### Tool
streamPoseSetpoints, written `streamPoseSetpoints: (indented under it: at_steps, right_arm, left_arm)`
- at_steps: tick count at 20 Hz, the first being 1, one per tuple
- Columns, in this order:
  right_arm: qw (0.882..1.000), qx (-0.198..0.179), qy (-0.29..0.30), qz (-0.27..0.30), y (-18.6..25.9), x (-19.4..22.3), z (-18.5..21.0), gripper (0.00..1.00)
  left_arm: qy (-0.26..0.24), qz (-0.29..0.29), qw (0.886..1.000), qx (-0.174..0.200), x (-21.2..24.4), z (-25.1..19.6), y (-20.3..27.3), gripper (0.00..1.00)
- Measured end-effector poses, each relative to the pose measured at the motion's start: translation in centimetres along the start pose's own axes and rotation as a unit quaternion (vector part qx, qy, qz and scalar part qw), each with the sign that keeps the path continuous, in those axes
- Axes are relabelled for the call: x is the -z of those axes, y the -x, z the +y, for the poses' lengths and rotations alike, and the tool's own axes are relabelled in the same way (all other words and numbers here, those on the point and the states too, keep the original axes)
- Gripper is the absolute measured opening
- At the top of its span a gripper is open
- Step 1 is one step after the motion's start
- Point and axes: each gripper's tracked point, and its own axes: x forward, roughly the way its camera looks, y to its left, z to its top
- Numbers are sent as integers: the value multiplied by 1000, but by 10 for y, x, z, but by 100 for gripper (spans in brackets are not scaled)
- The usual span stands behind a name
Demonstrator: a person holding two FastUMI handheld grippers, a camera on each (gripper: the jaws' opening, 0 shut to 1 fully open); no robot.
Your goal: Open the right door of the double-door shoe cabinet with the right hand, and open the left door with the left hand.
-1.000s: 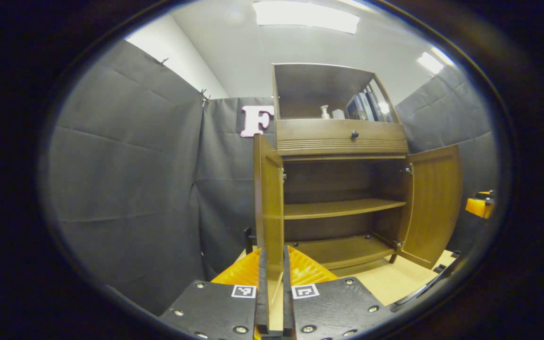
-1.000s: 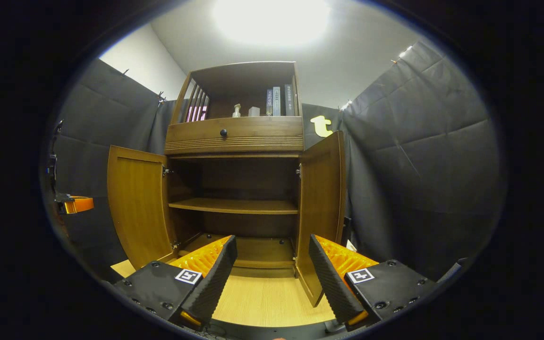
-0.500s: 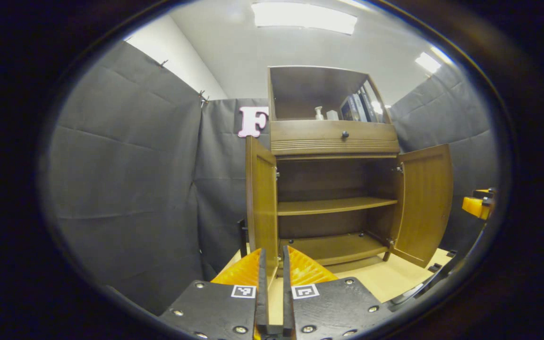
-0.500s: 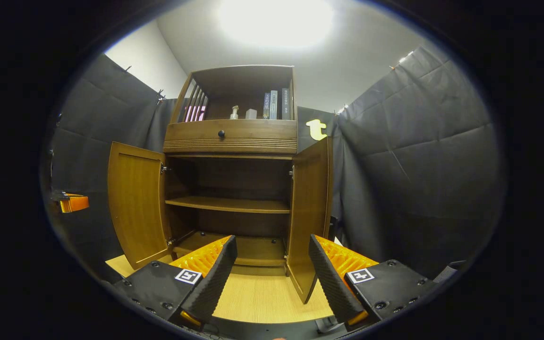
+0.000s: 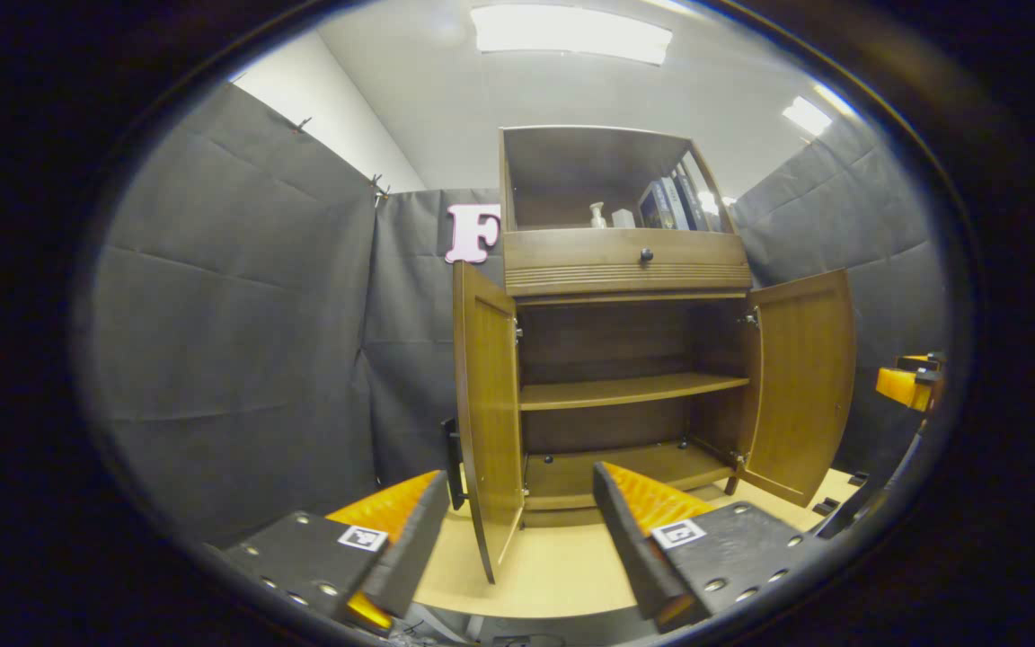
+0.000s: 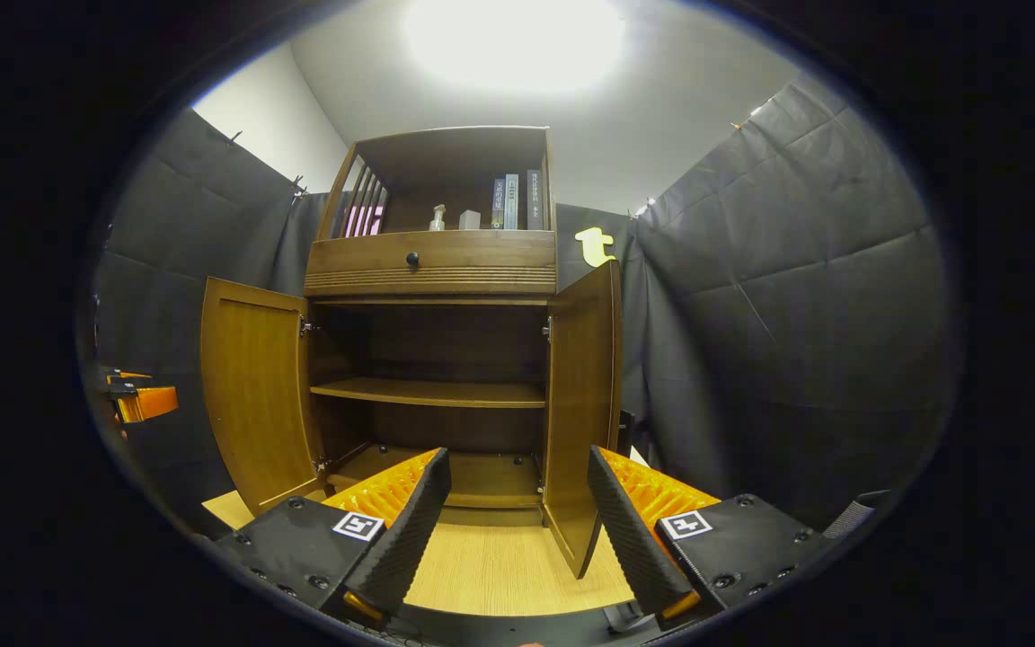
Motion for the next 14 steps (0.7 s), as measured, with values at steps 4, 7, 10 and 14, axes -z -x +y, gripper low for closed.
streamPoseSetpoints:
  at_steps: [4, 7, 10, 14]
  right_arm:
    - [1000, -3, -7, 2, -5, -1, 1, 96]
    - [1000, -5, -10, 2, -6, -1, 1, 96]
    - [1000, -6, -9, -6, -6, -6, 4, 96]
    - [1000, -7, -3, -7, -5, -2, 6, 96]
  left_arm:
    - [5, -7, 1000, -10, -4, 4, 3, 96]
    - [11, -14, 1000, -18, -7, 8, 3, 96]
    - [7, -15, 1000, -17, -9, 8, 4, 96]
    - [-9, -24, 999, -23, -15, 10, 3, 96]
